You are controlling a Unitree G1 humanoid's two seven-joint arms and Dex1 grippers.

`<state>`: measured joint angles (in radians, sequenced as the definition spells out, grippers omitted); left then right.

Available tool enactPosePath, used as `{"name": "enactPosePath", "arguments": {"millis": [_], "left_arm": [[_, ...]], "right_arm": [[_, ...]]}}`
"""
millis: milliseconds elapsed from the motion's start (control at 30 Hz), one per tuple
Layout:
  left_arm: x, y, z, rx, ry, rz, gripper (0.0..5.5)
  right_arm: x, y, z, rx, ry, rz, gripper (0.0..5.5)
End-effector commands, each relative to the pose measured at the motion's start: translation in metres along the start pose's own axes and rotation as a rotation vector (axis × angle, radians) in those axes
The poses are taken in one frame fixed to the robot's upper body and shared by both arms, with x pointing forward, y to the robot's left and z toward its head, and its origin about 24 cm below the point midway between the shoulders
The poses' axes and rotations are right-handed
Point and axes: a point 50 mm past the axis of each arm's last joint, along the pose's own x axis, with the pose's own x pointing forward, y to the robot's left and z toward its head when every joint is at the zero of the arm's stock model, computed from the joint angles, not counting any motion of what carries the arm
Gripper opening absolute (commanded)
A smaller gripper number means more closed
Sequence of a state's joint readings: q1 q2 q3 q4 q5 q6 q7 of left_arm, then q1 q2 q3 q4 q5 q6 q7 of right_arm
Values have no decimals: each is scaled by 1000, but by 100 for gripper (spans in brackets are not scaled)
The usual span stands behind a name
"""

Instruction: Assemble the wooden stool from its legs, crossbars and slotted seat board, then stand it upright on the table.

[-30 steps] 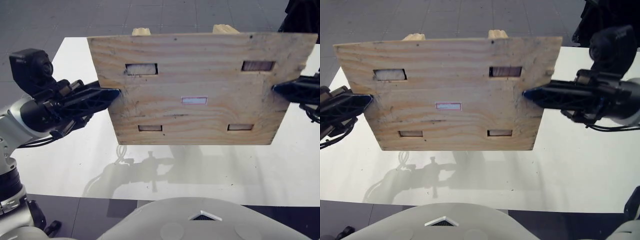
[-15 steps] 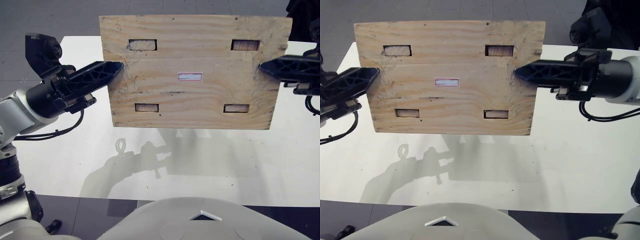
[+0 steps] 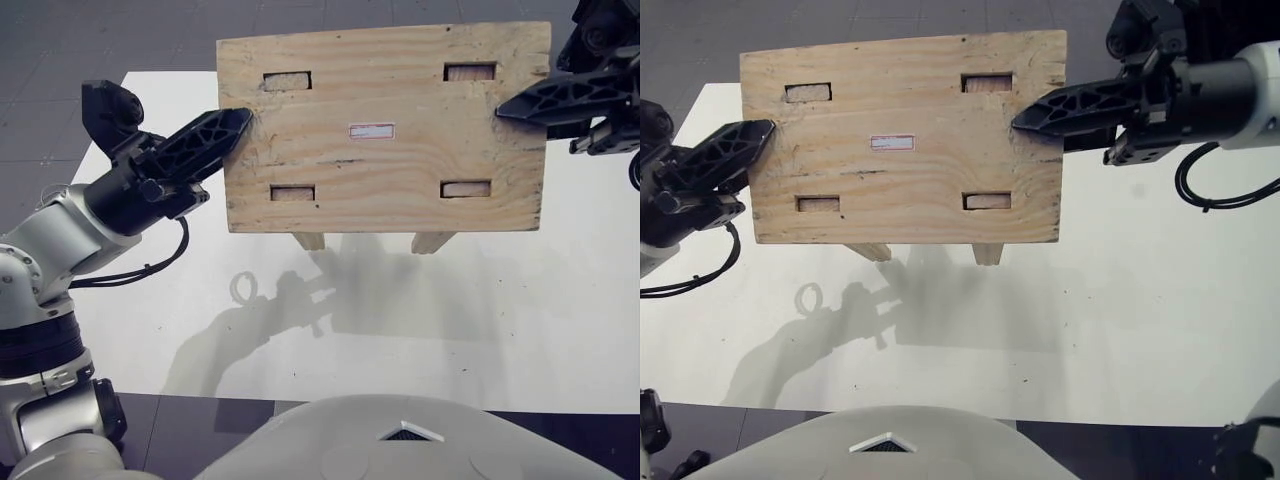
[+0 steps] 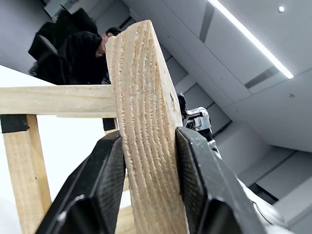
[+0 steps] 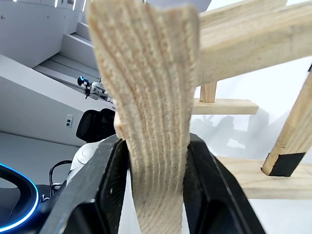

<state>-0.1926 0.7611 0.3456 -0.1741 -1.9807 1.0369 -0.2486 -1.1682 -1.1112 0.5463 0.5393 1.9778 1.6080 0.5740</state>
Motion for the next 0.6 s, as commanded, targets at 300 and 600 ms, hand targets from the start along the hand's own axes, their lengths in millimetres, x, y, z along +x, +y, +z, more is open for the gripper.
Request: {"name": "enactPosePath", "arguments": {"millis": [300,600], "left_arm": [[27,31,14,-71,8,274,153],[28,81,18,-119,24,484,210]], "right_arm": [[18,-79,6,192,-36,-412,142],[17,-121,7,168,-192,-516,207]]}}
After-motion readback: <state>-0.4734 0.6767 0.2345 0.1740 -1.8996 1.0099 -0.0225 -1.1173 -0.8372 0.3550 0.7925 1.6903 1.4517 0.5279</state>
